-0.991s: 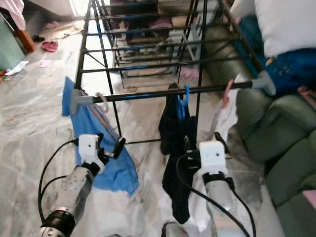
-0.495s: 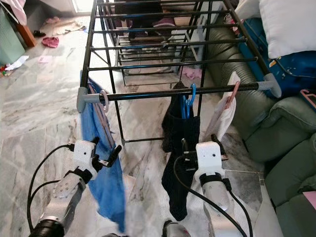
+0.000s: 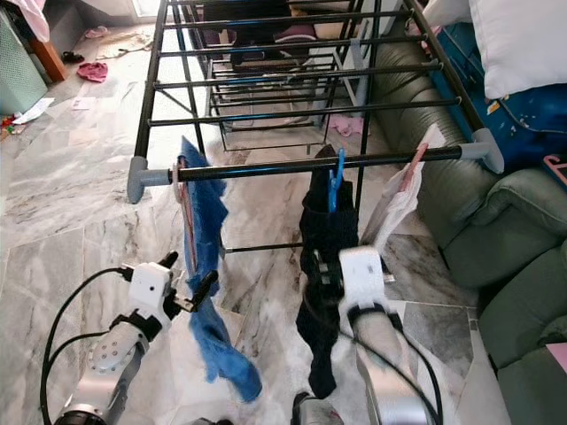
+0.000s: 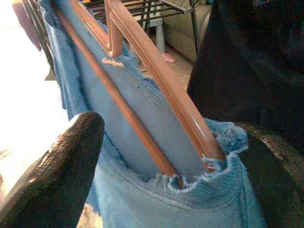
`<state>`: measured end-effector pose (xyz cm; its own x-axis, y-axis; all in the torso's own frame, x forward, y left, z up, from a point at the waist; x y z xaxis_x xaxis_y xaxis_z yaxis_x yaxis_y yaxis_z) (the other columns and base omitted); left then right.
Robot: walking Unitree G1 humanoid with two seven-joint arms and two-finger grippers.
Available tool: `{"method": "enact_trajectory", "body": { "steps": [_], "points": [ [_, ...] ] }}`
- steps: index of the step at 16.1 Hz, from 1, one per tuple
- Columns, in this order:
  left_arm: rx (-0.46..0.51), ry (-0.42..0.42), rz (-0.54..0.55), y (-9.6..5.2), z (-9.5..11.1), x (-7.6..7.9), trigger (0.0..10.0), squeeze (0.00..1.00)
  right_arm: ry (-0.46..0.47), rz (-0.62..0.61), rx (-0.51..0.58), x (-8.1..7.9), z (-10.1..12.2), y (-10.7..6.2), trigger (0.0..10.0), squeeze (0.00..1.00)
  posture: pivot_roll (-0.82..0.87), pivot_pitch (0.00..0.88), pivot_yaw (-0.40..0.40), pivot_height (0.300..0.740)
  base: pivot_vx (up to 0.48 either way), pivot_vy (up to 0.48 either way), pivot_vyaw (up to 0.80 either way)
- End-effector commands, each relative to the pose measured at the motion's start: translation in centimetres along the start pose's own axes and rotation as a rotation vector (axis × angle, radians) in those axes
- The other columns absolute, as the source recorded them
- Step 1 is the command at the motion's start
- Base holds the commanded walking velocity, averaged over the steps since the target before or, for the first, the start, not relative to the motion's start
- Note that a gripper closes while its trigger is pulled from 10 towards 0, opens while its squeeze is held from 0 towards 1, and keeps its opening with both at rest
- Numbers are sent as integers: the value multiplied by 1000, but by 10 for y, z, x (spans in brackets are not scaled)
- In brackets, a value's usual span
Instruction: Hang hanger
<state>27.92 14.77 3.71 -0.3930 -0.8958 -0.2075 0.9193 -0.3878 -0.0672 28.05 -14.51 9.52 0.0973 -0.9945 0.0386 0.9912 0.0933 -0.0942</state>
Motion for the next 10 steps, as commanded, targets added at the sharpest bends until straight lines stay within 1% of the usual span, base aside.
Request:
{"method": "enact_trajectory", "body": {
  "steps": [1,2,4,5,6,7,8,10],
  "points": [
    [-29,1,-3,-4,-7,3,10000,0,3,0,-37,0,-5,2,10000,0,-221,174,42,740,0,0,0],
    [-34,-1,-5,-4,-9,5,10000,0,-1,3,-40,-1,-3,7,10000,0,-219,172,41,740,0,0,0],
    [-55,-8,-4,-4,-16,8,10000,0,29,18,-17,-4,10,18,10000,0,-216,170,41,740,0,0,0],
    [-67,-11,-1,-5,-19,7,10000,0,34,28,-15,-6,15,22,10000,0,-216,171,41,740,0,0,0],
    [-82,-17,3,-7,-23,4,10000,0,24,53,-21,-11,19,28,10000,0,-216,171,41,740,0,0,0],
    [-84,-17,3,-7,-24,4,10000,0,24,56,-24,-12,19,28,10000,0,-216,169,42,740,0,0,0],
    [-93,-20,4,-6,-25,1,10000,0,31,81,-28,-17,21,32,10000,0,-213,169,41,740,0,0,0],
    [-112,-27,8,-5,-28,-3,10000,0,19,90,-66,-21,21,36,10000,0,-215,169,40,740,0,0,0]
  ]
}}
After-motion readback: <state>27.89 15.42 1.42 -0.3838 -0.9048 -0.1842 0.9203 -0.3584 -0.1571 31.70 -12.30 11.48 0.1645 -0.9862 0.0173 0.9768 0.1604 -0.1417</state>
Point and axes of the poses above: a point about 5 cm out from each wrist's last joint towards the gripper, its own y axis pointing out of the wrist towards the gripper, its own z axis along the axis of the wrist's last joint, x = y × z, the point moved 1 cm from there along y, pointing out of the wrist towards the gripper, and after that the axes turned 7 degrees about y, right-handed, at the moved point
